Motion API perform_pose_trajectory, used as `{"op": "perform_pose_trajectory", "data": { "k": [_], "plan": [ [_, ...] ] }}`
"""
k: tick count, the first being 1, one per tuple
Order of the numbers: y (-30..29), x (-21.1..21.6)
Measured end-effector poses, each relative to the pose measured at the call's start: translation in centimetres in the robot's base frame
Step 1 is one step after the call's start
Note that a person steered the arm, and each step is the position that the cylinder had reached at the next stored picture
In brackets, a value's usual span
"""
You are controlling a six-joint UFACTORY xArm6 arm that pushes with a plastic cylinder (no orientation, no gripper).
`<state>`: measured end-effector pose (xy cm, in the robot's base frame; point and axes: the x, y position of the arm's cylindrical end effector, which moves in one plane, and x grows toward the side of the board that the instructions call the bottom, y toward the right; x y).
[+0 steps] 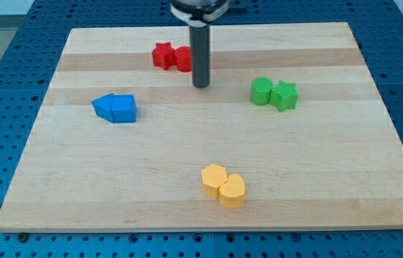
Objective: Move your arm to the bottom right of the yellow heart
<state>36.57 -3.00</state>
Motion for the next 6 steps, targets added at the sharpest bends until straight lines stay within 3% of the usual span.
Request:
{"op": "perform_pose_trajectory", "data": {
  "k": [1,3,4,5,6],
  "plan": [
    [0.3,2.6],
    [15.2,7.6],
    [19.8,14.8],
    [20.1,22.6],
    [19.2,25.3]
  ]
}}
